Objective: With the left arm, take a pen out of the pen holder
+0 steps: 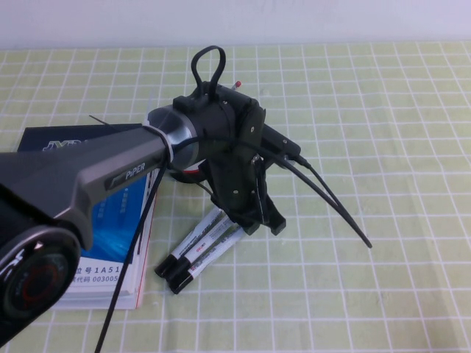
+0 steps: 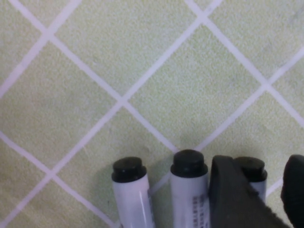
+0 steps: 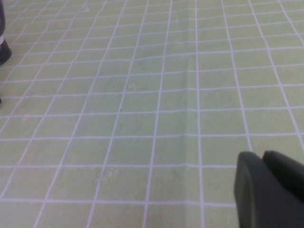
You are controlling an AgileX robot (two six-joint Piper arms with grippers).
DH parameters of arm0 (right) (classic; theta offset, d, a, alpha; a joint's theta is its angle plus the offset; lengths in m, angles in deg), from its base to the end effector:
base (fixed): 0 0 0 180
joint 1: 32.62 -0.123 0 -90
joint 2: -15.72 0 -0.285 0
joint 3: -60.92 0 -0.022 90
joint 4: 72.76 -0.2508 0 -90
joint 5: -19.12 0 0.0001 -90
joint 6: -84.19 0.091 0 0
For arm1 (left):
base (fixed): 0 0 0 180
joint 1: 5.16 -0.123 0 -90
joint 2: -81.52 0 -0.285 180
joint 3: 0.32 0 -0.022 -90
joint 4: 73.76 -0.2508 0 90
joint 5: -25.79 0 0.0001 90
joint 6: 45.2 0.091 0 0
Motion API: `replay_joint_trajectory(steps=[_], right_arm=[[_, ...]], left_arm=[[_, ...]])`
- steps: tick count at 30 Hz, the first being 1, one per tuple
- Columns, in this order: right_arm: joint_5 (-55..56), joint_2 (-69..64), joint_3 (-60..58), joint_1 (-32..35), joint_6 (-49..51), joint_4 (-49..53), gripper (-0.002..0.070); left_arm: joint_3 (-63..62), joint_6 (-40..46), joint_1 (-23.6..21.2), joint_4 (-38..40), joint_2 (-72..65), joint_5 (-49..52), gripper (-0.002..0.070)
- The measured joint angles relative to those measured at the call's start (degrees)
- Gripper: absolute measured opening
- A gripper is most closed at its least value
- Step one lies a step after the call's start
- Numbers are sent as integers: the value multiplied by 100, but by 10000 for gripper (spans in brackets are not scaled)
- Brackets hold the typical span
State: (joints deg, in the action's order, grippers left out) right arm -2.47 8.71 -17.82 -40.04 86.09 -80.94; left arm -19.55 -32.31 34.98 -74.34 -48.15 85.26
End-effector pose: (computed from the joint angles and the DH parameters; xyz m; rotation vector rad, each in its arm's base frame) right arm 0.0514 0.0115 0.1714 -0.0020 1.8772 0.2526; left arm 0.3372 -0.2833 0.1858 1.3308 2.6528 -0.0485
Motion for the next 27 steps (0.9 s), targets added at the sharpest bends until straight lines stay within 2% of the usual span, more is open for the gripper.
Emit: replay_joint_trajectory(steps=[4, 11, 13, 15, 16, 19, 27], right_arm=[[0, 0, 0, 0, 0, 0, -15], [0, 0, 0, 0, 0, 0, -15], [0, 0, 0, 0, 0, 0, -15], [0, 0, 0, 0, 0, 0, -15], [0, 0, 0, 0, 0, 0, -15], [0, 0, 0, 0, 0, 0, -15], [0, 0, 0, 0, 0, 0, -15]], left_arm=[[0, -76, 0, 58, 0, 0, 242], [0, -349, 90, 58, 634, 164, 244], [0, -443, 155, 58, 979, 220, 211], [145, -526, 197, 58, 1360, 124, 139], [291, -553, 210, 58, 1598, -4, 92], [905, -609, 219, 58, 2369, -544, 27], [2884, -1192, 116, -47, 4221, -1730, 0]])
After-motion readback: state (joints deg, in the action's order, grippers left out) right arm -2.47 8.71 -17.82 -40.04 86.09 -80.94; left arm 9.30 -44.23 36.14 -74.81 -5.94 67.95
